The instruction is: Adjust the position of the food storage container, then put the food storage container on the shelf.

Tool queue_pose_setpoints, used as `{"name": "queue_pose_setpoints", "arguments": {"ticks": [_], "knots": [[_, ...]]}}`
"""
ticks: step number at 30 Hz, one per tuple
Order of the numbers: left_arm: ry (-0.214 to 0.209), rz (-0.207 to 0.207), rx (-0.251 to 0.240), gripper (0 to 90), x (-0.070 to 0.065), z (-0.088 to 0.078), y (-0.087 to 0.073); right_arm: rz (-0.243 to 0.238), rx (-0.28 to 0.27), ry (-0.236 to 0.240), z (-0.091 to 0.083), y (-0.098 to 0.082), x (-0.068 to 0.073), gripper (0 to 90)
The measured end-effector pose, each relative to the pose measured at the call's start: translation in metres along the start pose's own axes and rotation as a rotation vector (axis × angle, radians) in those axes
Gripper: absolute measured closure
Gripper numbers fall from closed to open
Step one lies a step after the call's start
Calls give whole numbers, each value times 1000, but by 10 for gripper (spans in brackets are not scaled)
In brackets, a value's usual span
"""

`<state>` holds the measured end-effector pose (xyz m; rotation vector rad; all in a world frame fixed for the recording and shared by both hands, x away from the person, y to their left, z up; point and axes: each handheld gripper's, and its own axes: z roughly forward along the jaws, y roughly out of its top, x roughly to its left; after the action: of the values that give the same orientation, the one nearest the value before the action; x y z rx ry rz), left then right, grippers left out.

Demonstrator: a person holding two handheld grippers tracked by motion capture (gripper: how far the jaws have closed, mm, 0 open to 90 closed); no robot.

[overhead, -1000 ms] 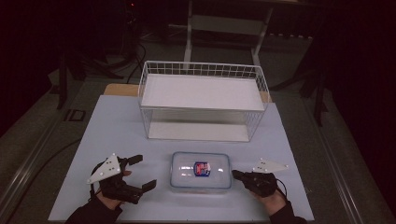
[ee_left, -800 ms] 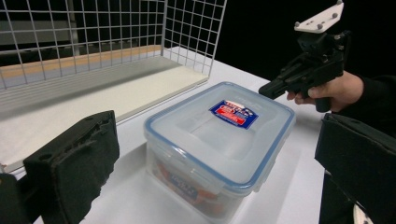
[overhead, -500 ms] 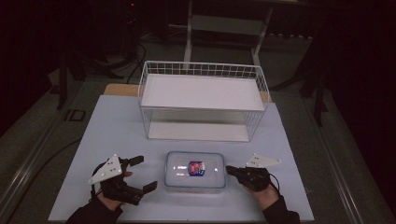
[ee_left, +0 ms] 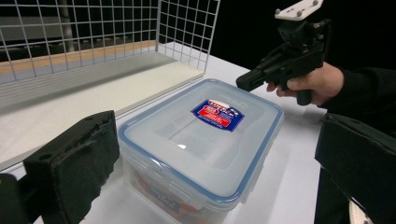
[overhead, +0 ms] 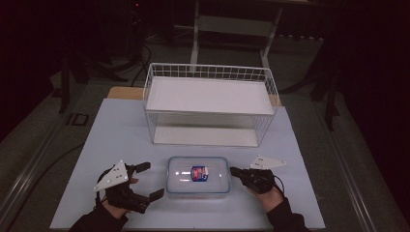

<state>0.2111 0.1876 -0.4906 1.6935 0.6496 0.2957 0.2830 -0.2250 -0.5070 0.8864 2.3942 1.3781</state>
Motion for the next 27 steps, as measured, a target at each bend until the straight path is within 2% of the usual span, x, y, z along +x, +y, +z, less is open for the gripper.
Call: {"name": "queue_pose_setpoints", "arguments": {"ticks": [1,4,8,9,10,11,12,13,14,15,16,18,20,25,27], "knots": [[1,-1,-1,0,0,0,0,1,-10,-5,-2,1,1,897],[3,-10,-3,0,-2,0,2,-1,-54,6,-12,3,2,803],[-3,-35,15,0,-3,3,6,-6,-126,41,-25,8,5,571],[-3,-35,15,0,-3,3,6,-6,-126,41,-25,8,5,571],[-3,-43,19,0,-4,4,8,-11,-150,35,-29,11,8,429],[-1,-45,24,0,-4,5,9,-8,-169,48,-32,13,9,333],[10,-55,39,0,-4,6,12,-8,-169,48,-32,13,9,333],[-5,-67,45,0,-4,8,16,-6,-193,58,-34,14,10,257],[-3,-72,47,0,-4,8,19,-20,-202,64,-36,17,12,129],[10,-70,62,0,-5,10,22,-30,-205,63,-37,18,14,112],[5,-71,73,0,-4,11,24,-36,-217,61,-38,19,15,113],[19,-71,116,0,-4,14,31,-54,-222,38,-40,22,18,107],[16,-76,150,0,-2,18,35,-92,-239,8,-43,24,20,107],[51,-124,220,0,5,26,40,-115,-288,-51,-52,30,23,134],[62,-160,234,0,9,29,39,-145,-304,-101,-55,31,26,133]]}}
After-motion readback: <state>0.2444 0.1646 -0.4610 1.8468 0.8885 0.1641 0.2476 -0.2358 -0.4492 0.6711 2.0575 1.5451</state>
